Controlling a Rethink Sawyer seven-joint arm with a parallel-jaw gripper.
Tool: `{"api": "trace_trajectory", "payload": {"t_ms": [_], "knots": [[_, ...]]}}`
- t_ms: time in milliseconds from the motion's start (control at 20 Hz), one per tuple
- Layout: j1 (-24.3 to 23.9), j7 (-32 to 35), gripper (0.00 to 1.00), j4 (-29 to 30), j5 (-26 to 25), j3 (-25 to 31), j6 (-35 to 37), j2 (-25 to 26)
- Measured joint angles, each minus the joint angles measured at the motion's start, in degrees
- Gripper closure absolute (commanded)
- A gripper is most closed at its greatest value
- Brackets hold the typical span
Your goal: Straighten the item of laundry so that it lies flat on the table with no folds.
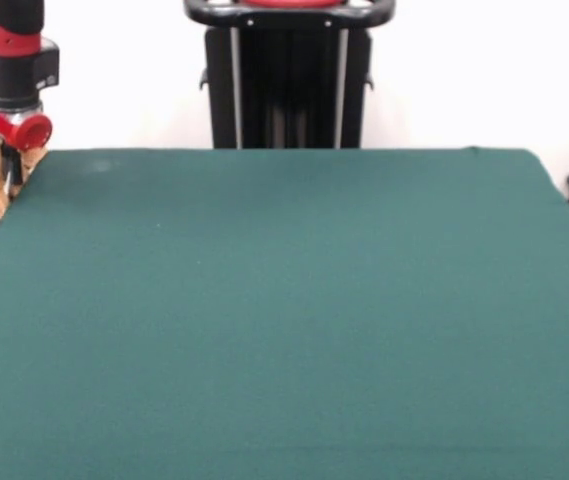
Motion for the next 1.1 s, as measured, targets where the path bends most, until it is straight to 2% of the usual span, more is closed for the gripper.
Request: {"api": "trace_trajectory", "payload": {"t_ms": [500,1100], "knots": [[0.1,0.0,1.0,2.6,2.0,2.3,2.3,-3.0],[3.8,0.0,1.0,2.4,1.9,2.2,2.3,-1.9]]}}
